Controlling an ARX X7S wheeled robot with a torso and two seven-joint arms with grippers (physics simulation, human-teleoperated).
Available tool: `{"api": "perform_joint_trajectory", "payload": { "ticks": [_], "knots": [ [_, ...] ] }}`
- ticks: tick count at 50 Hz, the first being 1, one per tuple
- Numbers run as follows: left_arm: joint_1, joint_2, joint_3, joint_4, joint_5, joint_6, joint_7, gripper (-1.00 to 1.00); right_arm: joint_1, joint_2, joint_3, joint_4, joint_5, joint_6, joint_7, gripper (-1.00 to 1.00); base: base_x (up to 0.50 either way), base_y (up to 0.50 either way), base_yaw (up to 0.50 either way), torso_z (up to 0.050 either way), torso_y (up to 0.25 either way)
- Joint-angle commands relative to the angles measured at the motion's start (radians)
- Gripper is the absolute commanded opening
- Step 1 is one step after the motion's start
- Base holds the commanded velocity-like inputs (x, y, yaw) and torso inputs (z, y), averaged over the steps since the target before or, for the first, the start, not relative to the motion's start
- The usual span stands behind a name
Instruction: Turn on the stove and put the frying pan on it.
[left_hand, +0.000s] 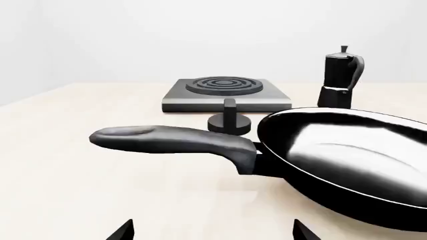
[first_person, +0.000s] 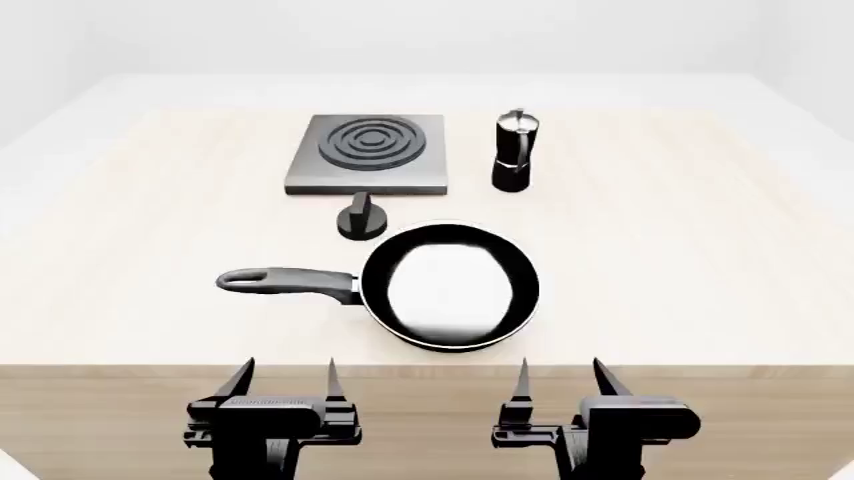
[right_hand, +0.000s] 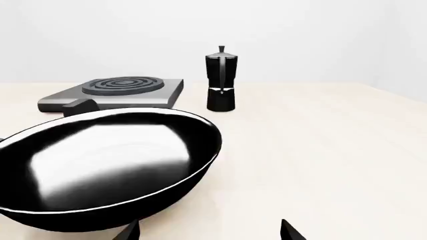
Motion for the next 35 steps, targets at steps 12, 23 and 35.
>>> {"api": "perform_joint_trajectory", "payload": {
  "ticks": [12,23,35],
  "knots": [
    [0.007,-0.048,0.061,0.005,-0.02,-0.006,-0.071,1.0,0.007,0.046,-0.065,0.012,0.029,0.029,0.065,1.0,0.0,0.0,0.0,0.0,0.0],
    [-0.29,-0.081,0.088,0.606,0.013,-0.748,-0.076,1.0,0.324,0.089,-0.071,-0.637,0.123,0.854,0.085,1.0,0.0,0.0,0.0,0.0,0.0],
    [-0.283,-0.091,0.066,0.568,-0.007,-0.678,-0.105,1.0,0.307,0.092,-0.06,-0.57,0.128,0.757,0.116,1.0,0.0,0.0,0.0,0.0,0.0]
  ]
}}
